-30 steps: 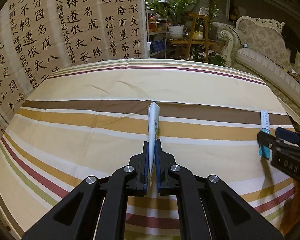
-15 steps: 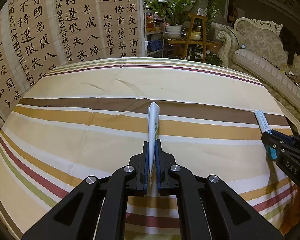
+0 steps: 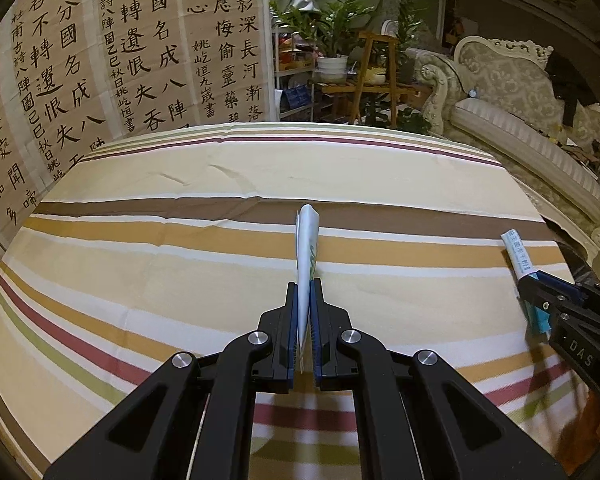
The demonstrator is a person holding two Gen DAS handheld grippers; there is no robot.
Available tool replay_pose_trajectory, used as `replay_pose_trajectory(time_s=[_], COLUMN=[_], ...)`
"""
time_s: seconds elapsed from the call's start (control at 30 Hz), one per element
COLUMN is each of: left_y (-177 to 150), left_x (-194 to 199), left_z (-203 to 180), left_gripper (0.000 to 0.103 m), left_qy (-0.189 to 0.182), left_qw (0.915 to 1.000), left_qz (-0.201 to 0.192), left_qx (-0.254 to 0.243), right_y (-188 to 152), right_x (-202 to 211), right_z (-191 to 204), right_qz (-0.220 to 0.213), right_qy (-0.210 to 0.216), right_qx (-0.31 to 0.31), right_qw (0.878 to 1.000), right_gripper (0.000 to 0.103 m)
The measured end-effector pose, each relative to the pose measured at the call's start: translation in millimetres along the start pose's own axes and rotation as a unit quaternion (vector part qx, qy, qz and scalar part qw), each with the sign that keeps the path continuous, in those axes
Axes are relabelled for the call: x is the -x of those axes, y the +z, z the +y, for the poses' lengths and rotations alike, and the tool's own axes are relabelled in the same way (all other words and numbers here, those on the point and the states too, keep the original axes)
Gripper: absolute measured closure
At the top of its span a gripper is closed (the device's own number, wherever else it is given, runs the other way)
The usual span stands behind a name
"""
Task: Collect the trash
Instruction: 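Carry both toothpaste tubes over the bin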
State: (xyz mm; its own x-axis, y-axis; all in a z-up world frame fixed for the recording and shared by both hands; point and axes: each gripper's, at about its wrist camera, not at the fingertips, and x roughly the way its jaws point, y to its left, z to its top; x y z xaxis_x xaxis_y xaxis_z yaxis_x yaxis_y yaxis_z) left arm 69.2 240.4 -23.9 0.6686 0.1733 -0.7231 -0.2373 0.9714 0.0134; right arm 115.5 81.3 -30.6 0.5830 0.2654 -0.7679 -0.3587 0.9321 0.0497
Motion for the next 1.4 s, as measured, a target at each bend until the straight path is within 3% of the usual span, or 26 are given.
replay_pose_trajectory(time_s=[0.9, 1.4], left_y=[-29, -31], left_x=[38, 51], left_z=[-88, -151], left_gripper=[0.096, 0.096], left_qy=[-0.051, -0.101], left_qw=[0.9973, 0.9898], left_qz=[-0.019, -0.034], left_qx=[-0.048, -0.094], right_y=[-56, -74], right_x=[65, 95], right_z=[-56, -112], right_qz=[-0.038, -0.066], right_qy=[-0.007, -0.055], right_qx=[-0.037, -0.08], right_qw=[0.999, 0.993], right_gripper=[0.087, 0.087])
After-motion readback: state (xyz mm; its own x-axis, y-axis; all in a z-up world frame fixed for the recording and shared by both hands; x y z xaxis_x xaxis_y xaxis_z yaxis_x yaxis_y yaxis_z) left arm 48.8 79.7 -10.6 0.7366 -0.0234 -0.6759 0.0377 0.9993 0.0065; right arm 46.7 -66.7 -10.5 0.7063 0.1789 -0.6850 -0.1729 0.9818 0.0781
